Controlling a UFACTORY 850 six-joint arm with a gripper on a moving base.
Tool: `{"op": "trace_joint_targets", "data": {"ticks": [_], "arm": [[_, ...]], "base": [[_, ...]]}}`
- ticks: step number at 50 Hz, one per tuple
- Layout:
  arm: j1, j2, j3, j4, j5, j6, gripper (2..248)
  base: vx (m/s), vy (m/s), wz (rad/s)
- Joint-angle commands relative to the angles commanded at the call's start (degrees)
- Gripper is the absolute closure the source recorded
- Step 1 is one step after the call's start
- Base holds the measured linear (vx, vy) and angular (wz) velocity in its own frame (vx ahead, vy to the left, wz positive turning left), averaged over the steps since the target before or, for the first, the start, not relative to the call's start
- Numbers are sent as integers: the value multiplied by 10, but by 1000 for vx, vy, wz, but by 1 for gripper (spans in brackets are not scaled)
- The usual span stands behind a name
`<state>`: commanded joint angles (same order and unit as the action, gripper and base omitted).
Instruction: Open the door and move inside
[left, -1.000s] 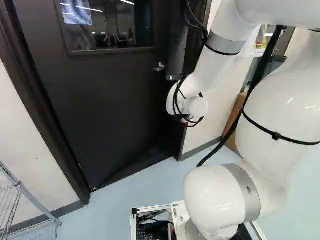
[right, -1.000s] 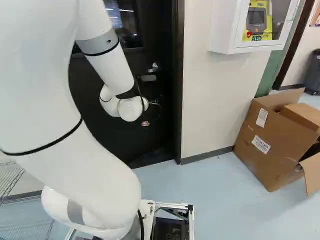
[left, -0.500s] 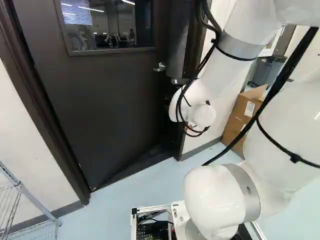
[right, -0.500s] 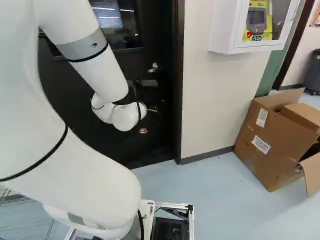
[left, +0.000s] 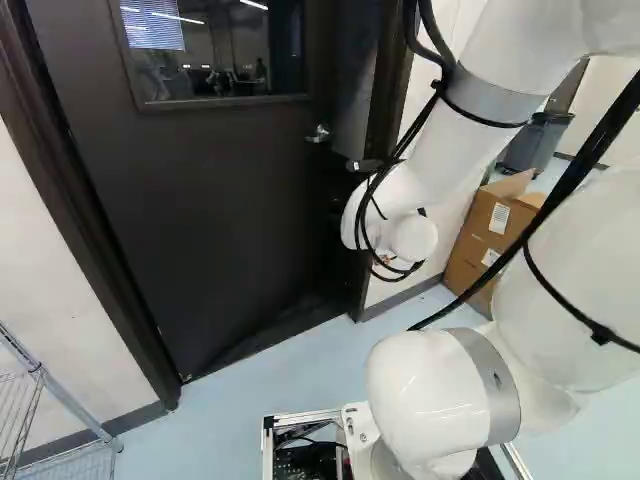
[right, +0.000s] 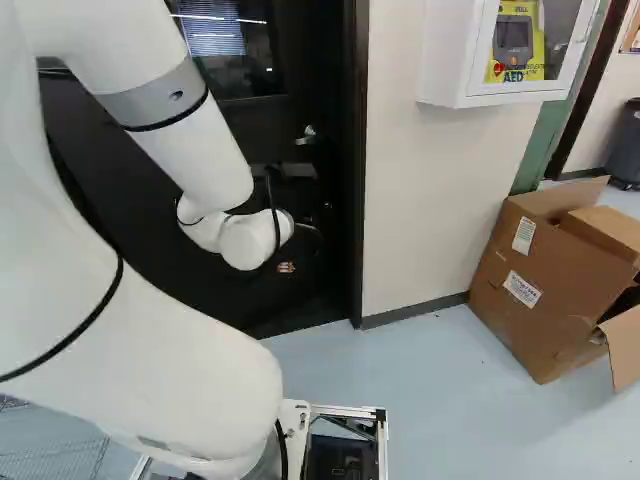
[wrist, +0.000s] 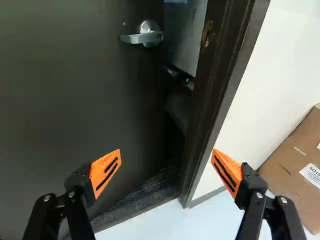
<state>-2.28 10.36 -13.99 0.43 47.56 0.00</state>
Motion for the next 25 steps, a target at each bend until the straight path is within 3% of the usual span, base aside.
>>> {"op": "trace_joint_targets", "data": {"ticks": [25], "arm": [[0, 0, 0, 0, 0, 0, 3]], "base": [[6, 0, -1]]}}
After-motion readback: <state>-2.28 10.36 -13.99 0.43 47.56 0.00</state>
